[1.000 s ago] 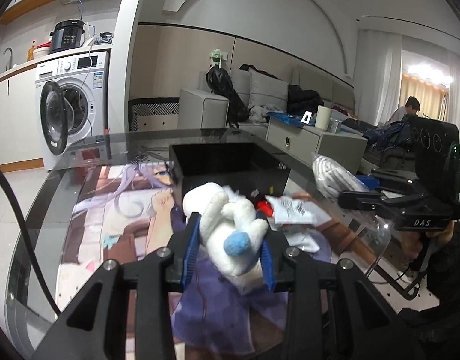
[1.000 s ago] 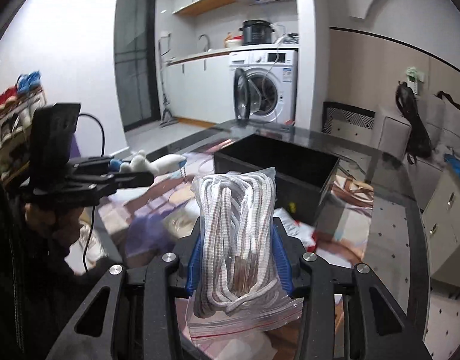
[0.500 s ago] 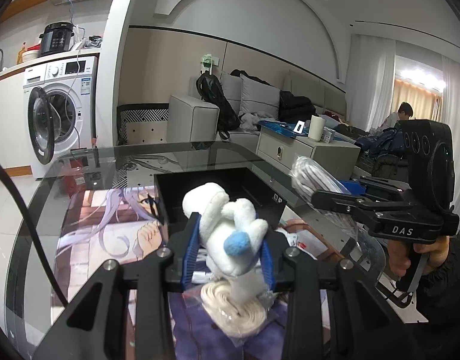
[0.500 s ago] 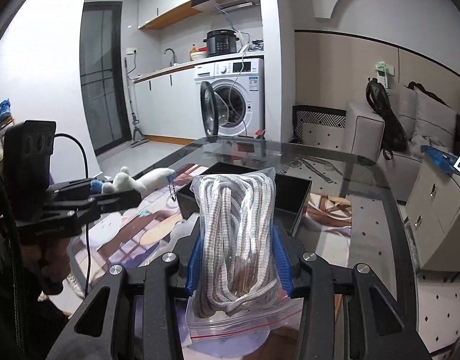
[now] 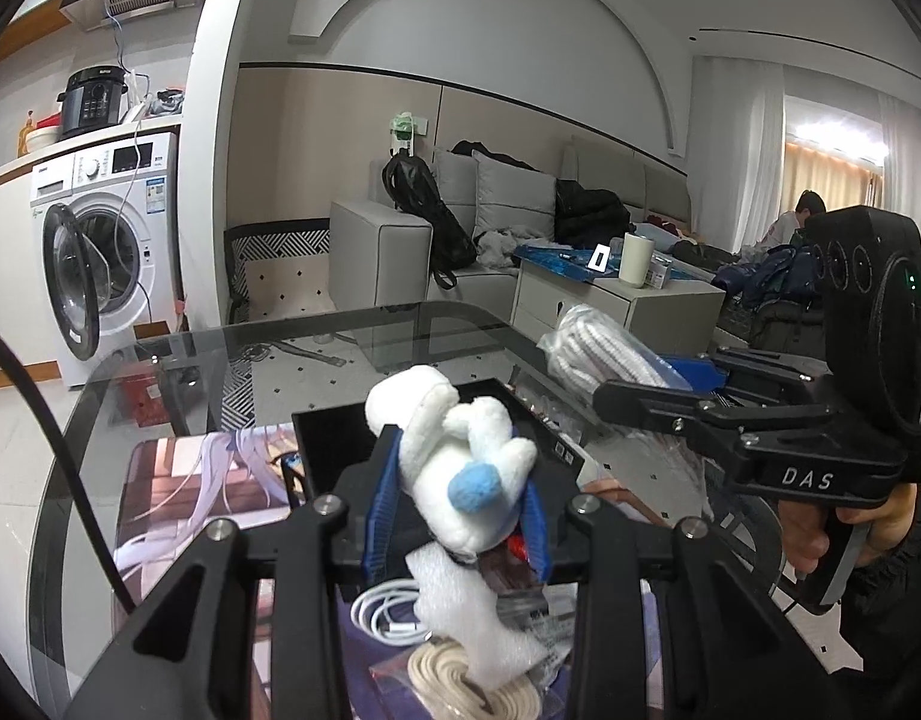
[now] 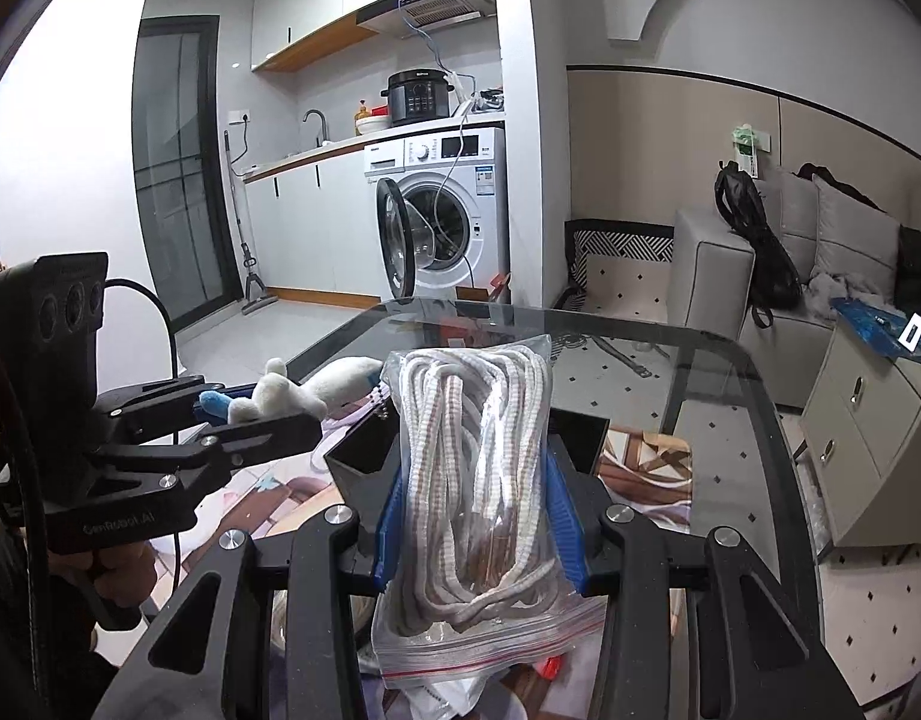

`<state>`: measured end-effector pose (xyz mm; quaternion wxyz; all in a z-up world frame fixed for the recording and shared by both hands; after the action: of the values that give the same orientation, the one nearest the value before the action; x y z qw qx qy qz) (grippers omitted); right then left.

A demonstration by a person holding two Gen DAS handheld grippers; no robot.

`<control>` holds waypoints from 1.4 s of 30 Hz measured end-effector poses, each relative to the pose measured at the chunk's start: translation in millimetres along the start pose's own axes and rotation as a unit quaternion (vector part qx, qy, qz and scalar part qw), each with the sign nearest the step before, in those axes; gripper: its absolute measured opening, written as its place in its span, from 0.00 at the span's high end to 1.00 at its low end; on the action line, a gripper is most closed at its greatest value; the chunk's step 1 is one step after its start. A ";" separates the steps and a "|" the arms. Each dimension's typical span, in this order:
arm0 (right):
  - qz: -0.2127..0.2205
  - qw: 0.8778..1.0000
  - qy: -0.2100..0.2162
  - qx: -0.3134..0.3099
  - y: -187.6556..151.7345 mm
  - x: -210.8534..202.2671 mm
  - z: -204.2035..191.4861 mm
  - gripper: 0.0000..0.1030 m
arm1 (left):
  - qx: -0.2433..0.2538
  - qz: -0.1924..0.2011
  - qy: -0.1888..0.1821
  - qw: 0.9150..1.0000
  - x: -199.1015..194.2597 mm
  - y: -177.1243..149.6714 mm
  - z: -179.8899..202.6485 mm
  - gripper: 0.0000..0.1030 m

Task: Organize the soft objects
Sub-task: 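Drop the plush into the black box with the left tool while the right tool releases the rope bag there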

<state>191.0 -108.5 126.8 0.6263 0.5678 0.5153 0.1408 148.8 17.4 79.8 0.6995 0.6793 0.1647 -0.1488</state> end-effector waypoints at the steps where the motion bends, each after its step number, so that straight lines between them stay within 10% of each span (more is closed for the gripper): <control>1: -0.001 1.000 0.002 0.002 1.8 2.5 1.5 0.60 | 0.000 0.000 0.002 1.000 1.6 1.3 -1.4 0.67; 42: -0.113 0.993 -0.021 0.023 -11.8 119.7 58.2 0.59 | 0.011 -0.099 0.024 0.995 114.2 -14.4 -11.7 0.66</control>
<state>284.5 -54.0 48.4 0.6356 0.5230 0.5661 0.0460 245.1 30.4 17.1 0.6698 0.6703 0.2464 -0.2032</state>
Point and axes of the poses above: each gripper's, at about its wrist camera, not at the fingertips, and x roughly the way its jaws point, z to its right, y to its top, the point moved 6 cm from there along x, roughly the way its jaws point, and after that the axes turned 15 degrees about y, right-handed, at the moved point
